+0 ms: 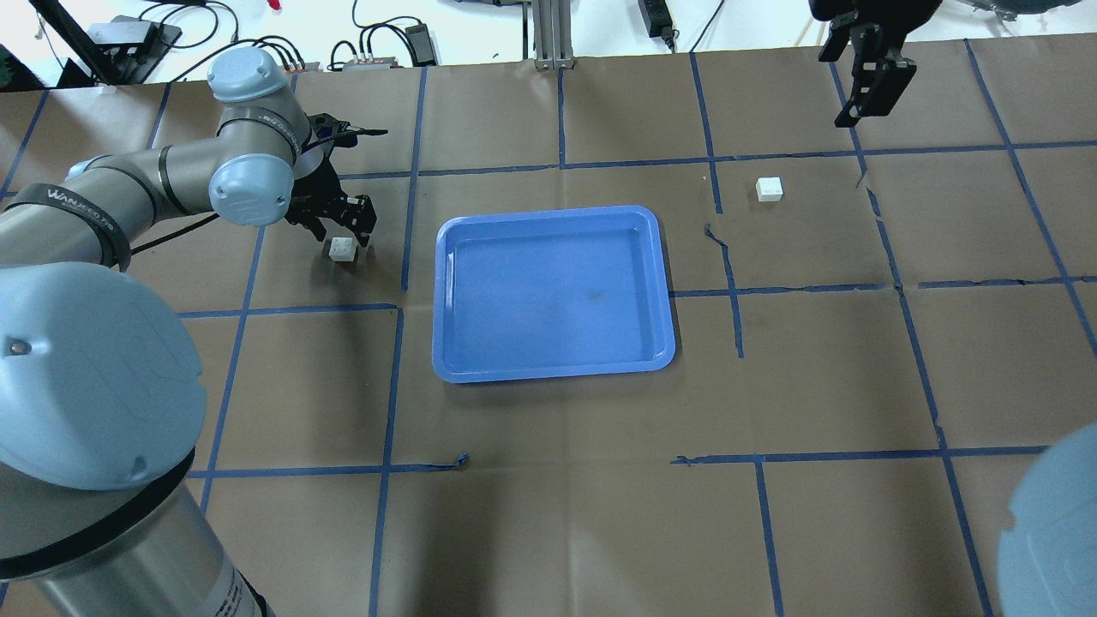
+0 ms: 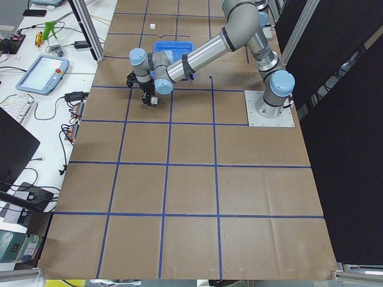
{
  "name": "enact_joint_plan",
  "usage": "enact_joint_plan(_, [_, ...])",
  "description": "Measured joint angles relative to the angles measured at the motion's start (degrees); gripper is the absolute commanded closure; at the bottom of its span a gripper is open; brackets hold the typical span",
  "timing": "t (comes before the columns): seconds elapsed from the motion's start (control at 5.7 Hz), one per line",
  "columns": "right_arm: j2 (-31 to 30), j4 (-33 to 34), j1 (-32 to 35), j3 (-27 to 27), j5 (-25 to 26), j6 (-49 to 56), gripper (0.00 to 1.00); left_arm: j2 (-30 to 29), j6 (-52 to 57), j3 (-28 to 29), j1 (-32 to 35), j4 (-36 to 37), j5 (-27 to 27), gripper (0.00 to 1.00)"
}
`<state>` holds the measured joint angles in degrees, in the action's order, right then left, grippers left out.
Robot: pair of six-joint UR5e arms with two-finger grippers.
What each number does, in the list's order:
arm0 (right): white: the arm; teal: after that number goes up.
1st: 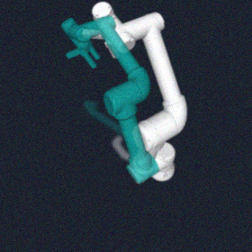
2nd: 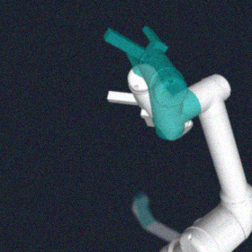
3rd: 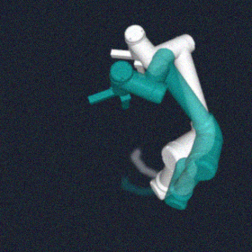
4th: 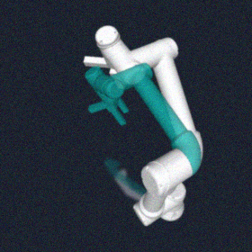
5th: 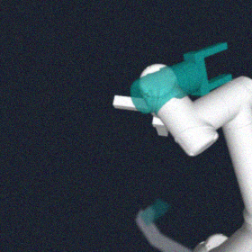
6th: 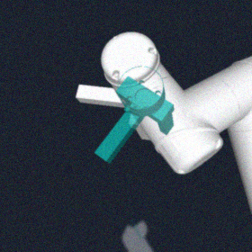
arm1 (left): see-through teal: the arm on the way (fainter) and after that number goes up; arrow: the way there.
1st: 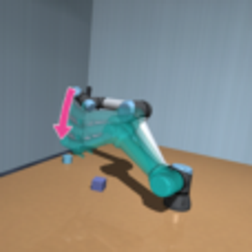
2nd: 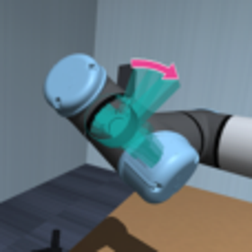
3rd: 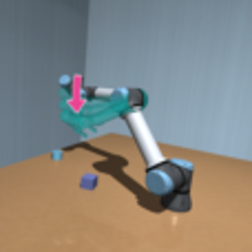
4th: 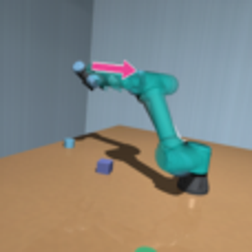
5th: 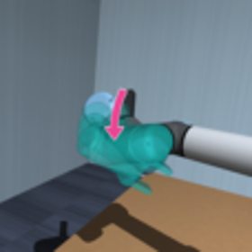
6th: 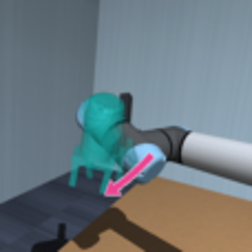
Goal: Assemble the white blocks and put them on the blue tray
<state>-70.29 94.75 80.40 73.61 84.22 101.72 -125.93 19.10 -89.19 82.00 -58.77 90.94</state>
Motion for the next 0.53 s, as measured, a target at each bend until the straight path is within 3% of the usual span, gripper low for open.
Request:
enact_joint_plan(0.18, [2.1,0.1,-2.4,-0.5,-1.7,6.1,0.01,0.3,0.4,-0.7,0.0,-0.3,0.1,0.39])
enact_joint_plan(0.53, [6.2,0.8,-6.0,-0.7,-7.5,11.7,0.00,0.5,0.6,-1.4,-0.1,-0.5,0.0,0.85])
